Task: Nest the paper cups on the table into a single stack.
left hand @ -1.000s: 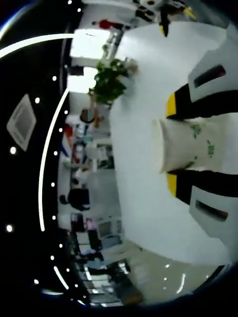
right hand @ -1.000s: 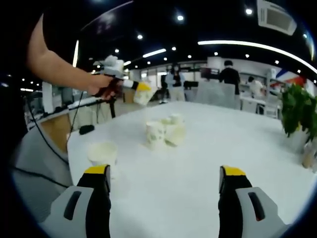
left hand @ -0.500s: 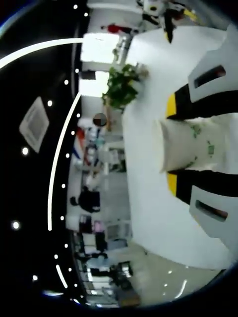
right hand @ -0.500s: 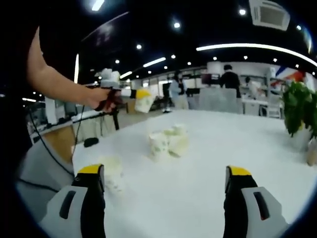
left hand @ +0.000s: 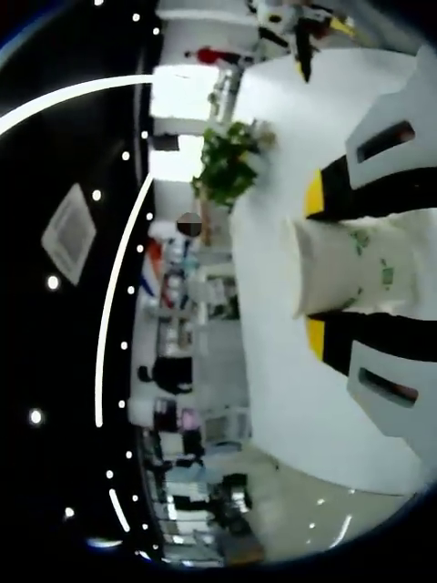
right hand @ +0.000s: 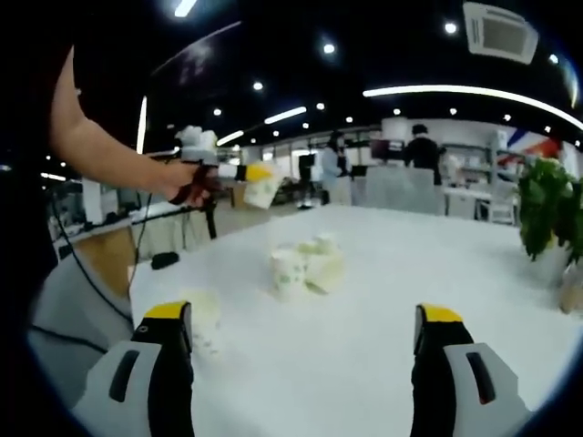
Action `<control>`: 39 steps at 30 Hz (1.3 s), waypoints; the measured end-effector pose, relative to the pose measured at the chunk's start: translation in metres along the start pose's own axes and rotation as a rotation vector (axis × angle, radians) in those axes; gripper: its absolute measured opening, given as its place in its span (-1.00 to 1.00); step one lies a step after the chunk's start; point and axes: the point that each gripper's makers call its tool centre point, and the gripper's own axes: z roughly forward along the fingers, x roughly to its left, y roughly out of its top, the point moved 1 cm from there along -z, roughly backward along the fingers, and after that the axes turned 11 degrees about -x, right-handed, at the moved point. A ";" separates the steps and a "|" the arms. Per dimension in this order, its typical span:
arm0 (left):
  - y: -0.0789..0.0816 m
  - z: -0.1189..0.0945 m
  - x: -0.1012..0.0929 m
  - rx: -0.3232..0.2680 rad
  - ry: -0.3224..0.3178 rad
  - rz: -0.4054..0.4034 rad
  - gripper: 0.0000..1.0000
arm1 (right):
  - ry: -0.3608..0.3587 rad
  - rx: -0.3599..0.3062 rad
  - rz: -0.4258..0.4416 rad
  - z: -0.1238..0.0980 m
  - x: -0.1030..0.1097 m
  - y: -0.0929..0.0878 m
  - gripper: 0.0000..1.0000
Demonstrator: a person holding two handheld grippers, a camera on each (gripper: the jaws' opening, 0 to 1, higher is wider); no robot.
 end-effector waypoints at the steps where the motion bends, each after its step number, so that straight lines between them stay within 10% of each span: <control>1: -0.001 0.000 -0.002 -0.004 -0.008 -0.005 -0.26 | -0.002 0.003 0.000 0.000 -0.001 -0.001 1.00; 39: 0.012 -0.024 -0.091 -0.076 -0.141 -0.023 -0.30 | -0.021 -0.002 -0.028 -0.027 0.005 0.005 1.00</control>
